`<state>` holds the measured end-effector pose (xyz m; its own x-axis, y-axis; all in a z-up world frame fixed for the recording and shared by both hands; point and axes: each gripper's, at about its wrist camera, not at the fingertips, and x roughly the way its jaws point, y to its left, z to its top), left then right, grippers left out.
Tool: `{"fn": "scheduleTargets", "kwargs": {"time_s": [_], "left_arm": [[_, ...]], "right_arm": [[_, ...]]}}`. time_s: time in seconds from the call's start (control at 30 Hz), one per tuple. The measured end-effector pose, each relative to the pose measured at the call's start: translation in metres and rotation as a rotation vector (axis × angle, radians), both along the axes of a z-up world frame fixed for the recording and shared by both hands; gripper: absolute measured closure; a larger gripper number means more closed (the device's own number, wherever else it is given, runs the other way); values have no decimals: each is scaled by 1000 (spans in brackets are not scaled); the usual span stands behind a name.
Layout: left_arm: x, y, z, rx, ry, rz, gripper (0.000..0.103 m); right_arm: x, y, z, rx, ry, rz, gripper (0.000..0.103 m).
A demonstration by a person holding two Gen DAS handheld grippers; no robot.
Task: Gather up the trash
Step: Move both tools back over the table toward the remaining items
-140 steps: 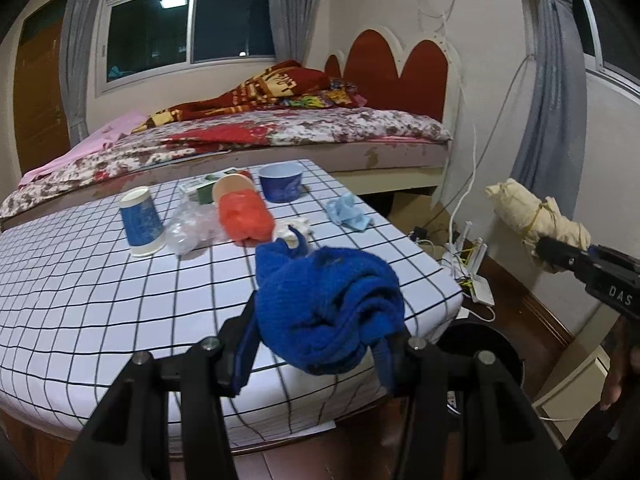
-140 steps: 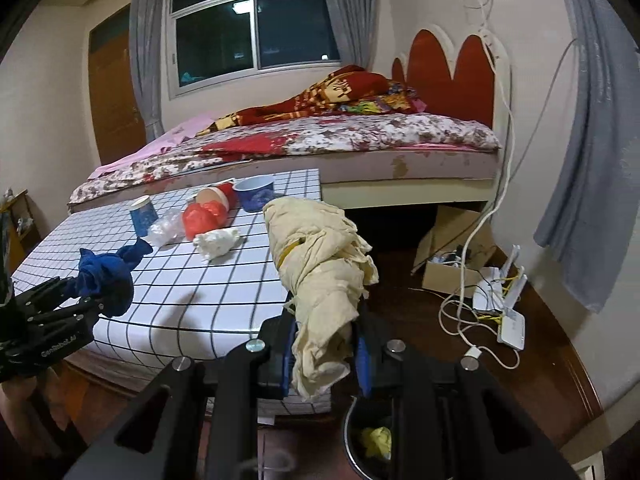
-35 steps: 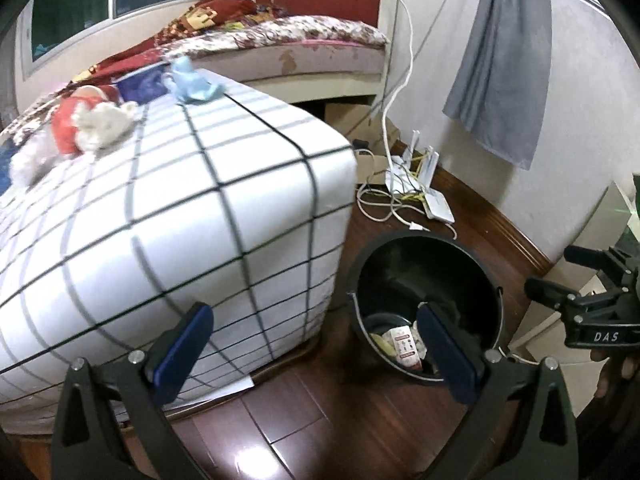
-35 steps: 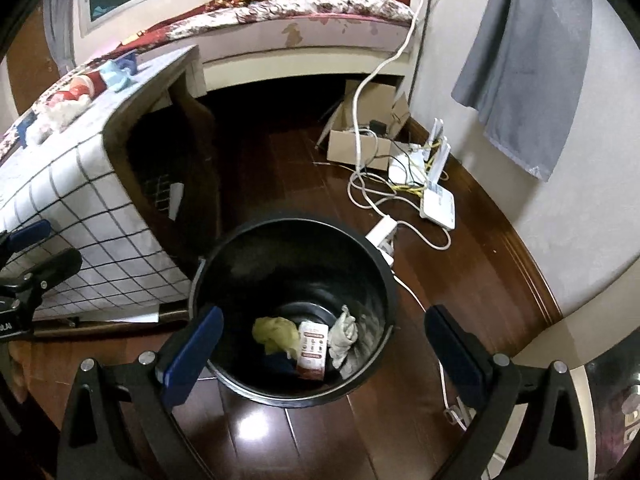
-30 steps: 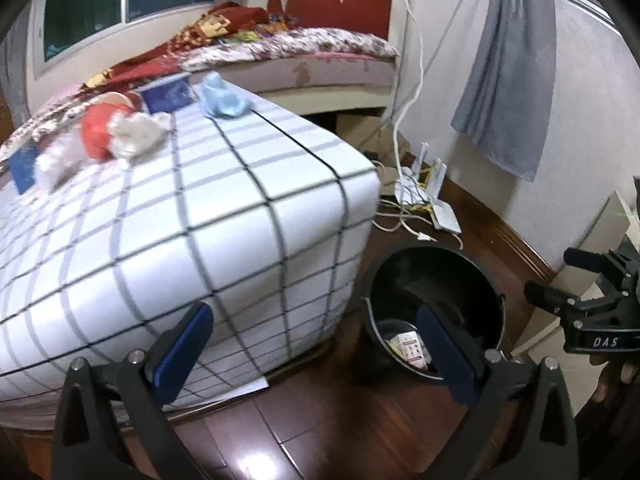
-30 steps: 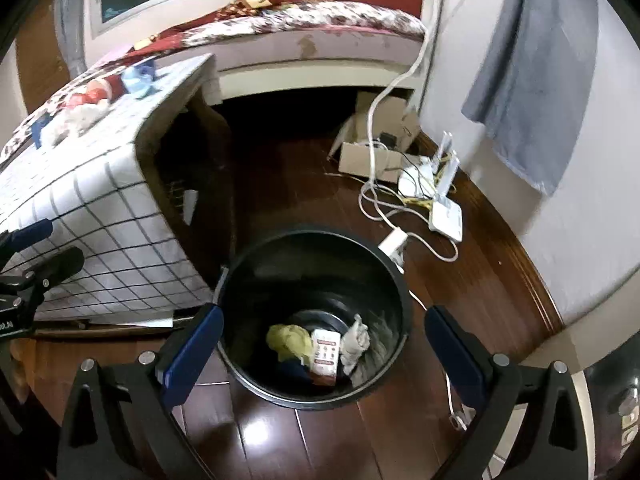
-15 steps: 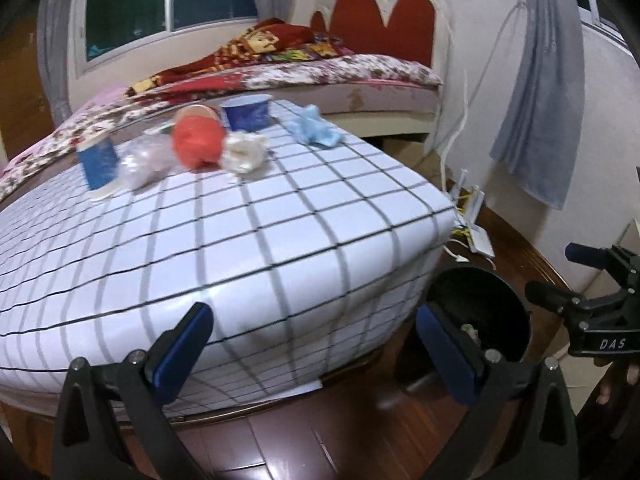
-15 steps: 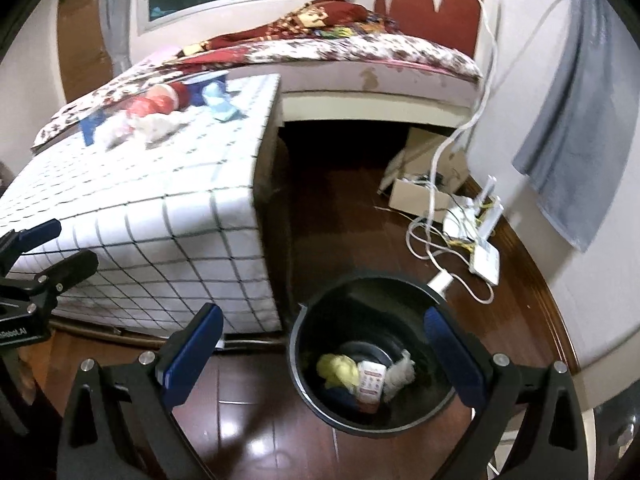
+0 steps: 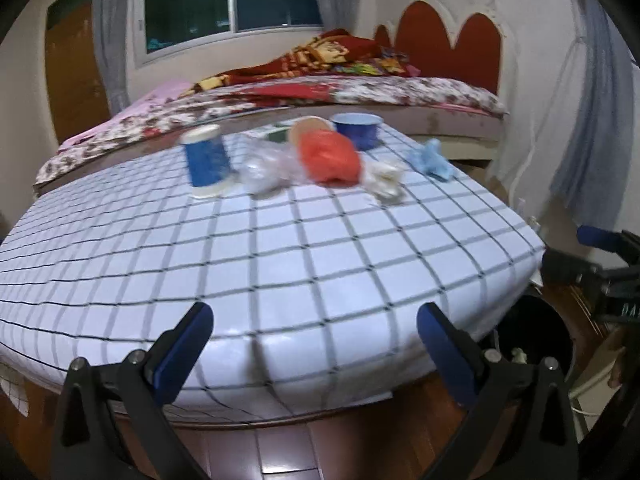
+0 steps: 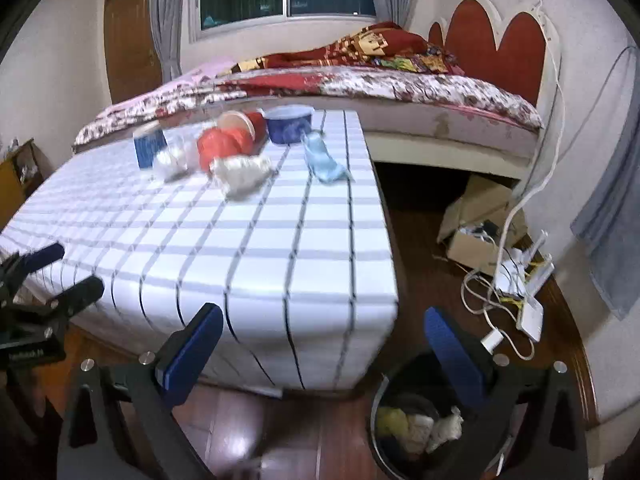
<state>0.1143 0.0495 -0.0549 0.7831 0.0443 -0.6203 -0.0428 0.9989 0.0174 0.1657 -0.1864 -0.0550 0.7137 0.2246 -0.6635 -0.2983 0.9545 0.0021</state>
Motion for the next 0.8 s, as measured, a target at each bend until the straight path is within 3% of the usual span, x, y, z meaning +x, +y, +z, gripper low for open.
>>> {"fn": "scheduleTargets", "kwargs": {"time_s": [0.2, 0.43, 0.5, 0.67, 0.8], "left_arm": [[22, 32, 10, -12, -12, 51, 1], [66, 54, 10, -50, 0, 85, 1], [83, 55, 6, -62, 10, 78, 4], [130, 55, -2, -62, 46, 46, 20], [157, 54, -8, -68, 81, 52, 22]], "right_arm": [[37, 25, 14, 1, -10, 3, 1], [95, 20, 16, 29, 27, -32, 3], [113, 20, 11, 27, 49, -27, 15], [146, 31, -2, 10, 84, 17, 24], [164, 39, -9, 8, 100, 40, 36]]}}
